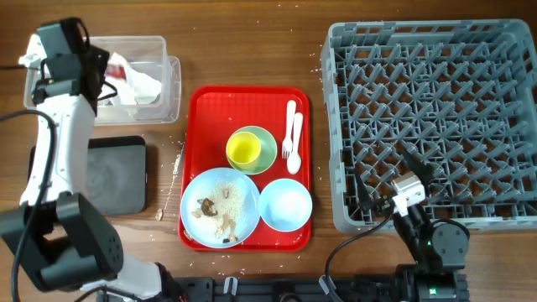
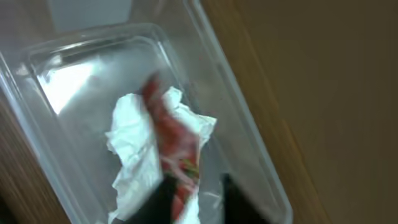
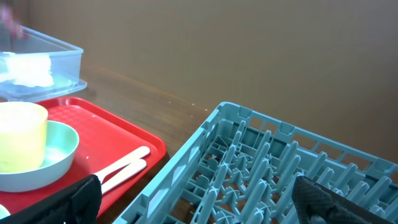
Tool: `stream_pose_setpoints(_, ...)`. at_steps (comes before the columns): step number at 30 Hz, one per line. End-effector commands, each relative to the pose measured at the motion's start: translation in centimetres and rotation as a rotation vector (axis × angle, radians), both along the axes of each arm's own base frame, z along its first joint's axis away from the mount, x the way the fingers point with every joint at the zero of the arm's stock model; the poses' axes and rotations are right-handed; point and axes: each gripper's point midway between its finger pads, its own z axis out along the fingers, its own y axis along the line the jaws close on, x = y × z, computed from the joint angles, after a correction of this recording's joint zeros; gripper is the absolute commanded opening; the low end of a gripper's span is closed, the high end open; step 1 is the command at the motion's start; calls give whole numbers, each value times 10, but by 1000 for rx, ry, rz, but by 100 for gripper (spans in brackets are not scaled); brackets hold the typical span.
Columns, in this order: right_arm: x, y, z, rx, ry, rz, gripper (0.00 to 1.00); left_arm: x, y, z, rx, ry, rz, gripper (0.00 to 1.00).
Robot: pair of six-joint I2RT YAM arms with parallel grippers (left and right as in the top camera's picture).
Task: Sort waste into correct bins and load items into the dishwasher rack
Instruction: 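Grasp the red candy wrapper with the left gripper, drop it in bin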
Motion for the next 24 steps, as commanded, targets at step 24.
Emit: stream_pose_setpoints(24,-14,25,30,39,-114,163,100,-184,-39,53,-87,299,47,100)
